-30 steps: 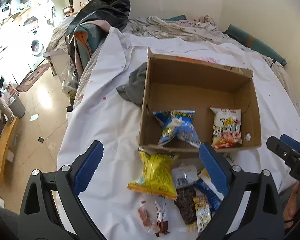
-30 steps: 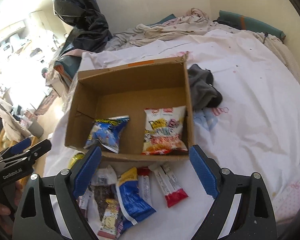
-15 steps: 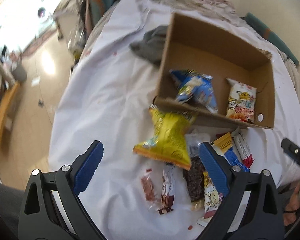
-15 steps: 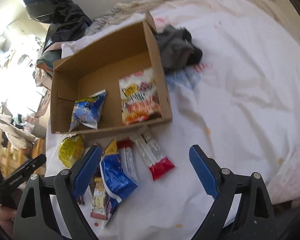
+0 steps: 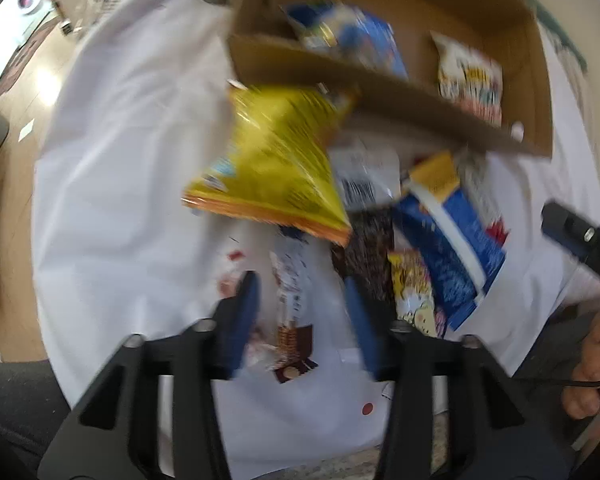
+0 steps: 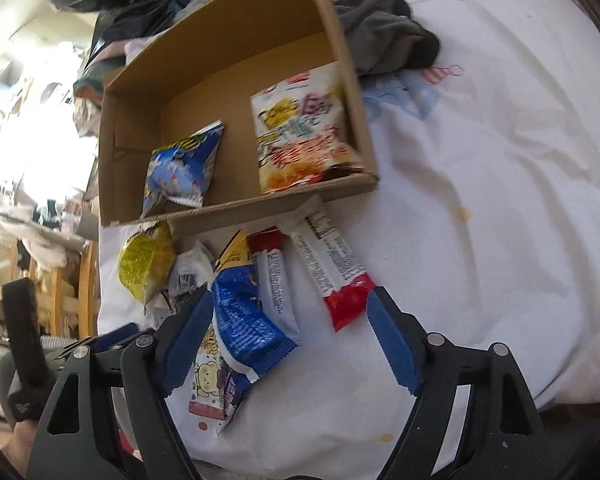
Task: Organize snacks
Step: 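Grasp the white bar with the left tool while the right tool grasps the blue wafer pack, then lower the white bar and blue wafer pack into the box and release both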
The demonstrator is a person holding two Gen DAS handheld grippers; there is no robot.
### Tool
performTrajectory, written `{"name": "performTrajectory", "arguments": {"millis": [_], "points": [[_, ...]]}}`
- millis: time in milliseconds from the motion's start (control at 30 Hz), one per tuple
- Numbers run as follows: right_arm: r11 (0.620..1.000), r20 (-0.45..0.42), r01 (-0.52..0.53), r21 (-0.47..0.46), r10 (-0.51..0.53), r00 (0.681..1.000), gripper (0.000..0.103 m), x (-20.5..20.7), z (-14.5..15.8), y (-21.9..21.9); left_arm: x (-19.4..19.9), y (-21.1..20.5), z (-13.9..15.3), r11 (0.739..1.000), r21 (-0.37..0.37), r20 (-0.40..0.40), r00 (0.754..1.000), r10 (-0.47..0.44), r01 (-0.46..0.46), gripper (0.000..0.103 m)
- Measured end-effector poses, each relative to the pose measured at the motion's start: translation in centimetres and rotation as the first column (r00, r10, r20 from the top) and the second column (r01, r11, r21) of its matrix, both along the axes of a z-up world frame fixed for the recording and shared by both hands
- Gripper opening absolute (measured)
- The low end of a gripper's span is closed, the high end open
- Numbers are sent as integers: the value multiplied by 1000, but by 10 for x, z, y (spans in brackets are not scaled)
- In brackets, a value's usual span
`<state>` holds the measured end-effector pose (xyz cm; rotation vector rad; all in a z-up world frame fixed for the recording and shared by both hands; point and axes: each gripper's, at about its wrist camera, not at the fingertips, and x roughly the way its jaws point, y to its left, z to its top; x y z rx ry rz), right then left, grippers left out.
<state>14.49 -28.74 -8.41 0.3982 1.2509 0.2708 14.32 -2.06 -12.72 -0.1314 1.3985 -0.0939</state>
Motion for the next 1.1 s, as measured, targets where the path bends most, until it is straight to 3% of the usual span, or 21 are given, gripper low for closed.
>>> {"name": "performTrajectory", "arguments": {"millis": [67,167,333,467,633,767,1100], "points": [[1000,-6,-24,-5,24,1000,81,2,-2,6,-1,-10,-13,998,47,-36,998,-49,51,19],[994,-32,-99,-40,98,995,75,7,-10,22,-4,-13,-22,997,45,-70,995,-66,70,13],[961,-82,-247,-127,238,968,75,11,-24,63,-9,-12,-10,996,66,-23,998,-56,57,11],[921,-82,-321,-219,311,947,75,12,-25,89,-13,-9,-1,999,35,1,999,-41,41,11],[884,-116,-367,-289,348,930,65,15,-35,107,-17,-5,6,998,48,23,999,-33,32,11],[872,-129,-383,-305,360,924,45,17,-41,113,-16,-3,6,998,49,24,999,-32,30,11],[875,-85,-374,-307,367,926,35,5,-29,106,-10,1,18,997,75,57,998,-33,29,11]]}}
